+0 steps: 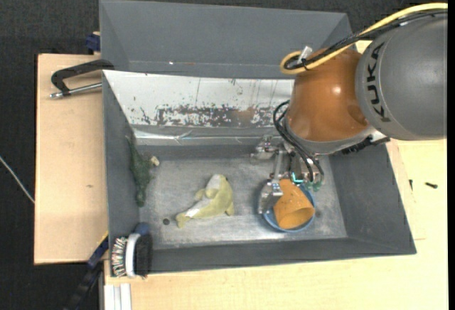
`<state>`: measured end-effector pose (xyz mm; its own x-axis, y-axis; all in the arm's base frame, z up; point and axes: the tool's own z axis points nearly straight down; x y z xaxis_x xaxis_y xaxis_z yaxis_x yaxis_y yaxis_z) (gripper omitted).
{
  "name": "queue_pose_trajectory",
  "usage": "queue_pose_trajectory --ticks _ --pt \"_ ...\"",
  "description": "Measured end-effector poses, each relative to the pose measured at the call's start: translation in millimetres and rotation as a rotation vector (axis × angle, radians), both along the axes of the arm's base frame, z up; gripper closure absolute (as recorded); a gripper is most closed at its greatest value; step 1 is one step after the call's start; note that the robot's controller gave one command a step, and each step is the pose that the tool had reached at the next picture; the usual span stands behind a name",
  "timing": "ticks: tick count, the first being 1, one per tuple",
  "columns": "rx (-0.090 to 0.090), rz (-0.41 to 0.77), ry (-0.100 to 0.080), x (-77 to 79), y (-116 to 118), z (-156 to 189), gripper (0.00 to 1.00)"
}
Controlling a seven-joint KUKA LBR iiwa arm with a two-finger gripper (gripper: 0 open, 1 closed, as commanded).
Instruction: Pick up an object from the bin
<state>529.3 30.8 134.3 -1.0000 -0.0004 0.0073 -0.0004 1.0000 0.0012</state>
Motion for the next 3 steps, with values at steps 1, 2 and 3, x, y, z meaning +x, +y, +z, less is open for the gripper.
queue_pose_trajectory --ticks 1,2,3 --pt "0.001 0.244 -0.013 12.0 65 -62 0.0" --pt "0.002 0.242 -0.016 12.9 65 -61 1.0" --pt "0.001 0.303 -0.023 13.4 71 90 1.0"
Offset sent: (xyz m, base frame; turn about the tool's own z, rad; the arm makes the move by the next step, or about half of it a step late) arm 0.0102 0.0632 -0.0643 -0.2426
